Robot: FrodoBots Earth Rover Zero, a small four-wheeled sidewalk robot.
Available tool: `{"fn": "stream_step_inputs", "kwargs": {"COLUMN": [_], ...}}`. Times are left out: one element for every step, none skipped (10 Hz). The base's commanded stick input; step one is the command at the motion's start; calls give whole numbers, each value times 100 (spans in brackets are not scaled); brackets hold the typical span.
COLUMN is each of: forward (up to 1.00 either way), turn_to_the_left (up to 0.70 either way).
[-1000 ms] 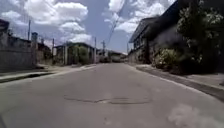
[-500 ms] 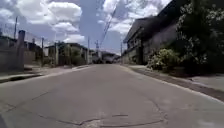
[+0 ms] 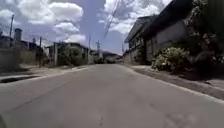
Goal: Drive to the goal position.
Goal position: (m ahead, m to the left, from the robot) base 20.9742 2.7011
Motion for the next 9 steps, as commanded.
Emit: {"fn": "stream_step_inputs", "kwargs": {"forward": [100,100,100,100,100,100,100,100,100], "turn_to_the_left": [0,0,0,0,0,0,0,0,0]}}
